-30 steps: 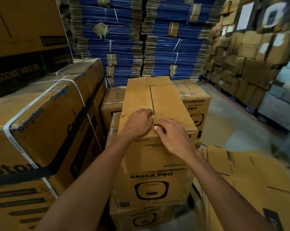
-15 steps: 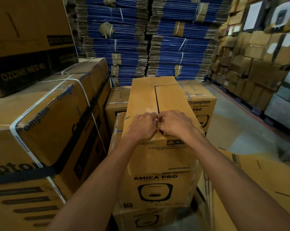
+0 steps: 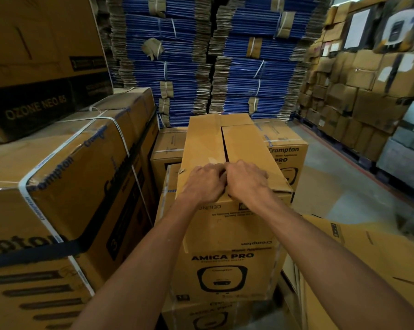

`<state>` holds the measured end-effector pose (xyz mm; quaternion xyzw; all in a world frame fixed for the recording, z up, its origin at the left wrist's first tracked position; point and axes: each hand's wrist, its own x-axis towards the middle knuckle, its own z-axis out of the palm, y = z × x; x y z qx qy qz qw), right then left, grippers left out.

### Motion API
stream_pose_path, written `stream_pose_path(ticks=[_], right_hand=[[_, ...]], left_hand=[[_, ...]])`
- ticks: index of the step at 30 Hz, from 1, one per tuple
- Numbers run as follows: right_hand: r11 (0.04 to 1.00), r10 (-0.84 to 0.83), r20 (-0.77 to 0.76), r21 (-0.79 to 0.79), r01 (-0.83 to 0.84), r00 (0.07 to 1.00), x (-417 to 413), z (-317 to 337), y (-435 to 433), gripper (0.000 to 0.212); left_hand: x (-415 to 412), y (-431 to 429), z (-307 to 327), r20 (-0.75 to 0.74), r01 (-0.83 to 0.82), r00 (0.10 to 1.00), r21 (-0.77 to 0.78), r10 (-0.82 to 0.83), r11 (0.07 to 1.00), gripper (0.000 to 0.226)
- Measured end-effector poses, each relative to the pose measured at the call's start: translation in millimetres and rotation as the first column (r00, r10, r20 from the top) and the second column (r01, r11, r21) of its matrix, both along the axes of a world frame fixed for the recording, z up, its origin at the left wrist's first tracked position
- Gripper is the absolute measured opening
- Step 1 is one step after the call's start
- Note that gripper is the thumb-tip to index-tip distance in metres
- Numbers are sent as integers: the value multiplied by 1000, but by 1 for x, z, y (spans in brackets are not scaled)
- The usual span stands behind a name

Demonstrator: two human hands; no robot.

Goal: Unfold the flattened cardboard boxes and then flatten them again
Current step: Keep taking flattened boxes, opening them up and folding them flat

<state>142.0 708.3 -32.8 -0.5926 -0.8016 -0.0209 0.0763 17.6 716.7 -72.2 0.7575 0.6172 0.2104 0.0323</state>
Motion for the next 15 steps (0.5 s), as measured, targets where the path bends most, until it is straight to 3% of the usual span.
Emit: stream_pose_path(ticks=[5,7,11,15], right_hand=[[990,121,3,74,-121,993,28,46,8,23],[987,131,-1,94,-130,991,44,67,20,15],[978,206,20,41,-207,978,52,73,28,25],[974,223,13,43,-223,975,44,67,24,24]], left_hand=[[0,-3,2,-88,-24,996,-62,18,998,77],[1,-5,3,-114,-13,993,-62,6,998,80],[9,-1,10,-162,122,978,-75,-133,990,69],[35,8,29,-100,107,985,-278,-140,955,83]])
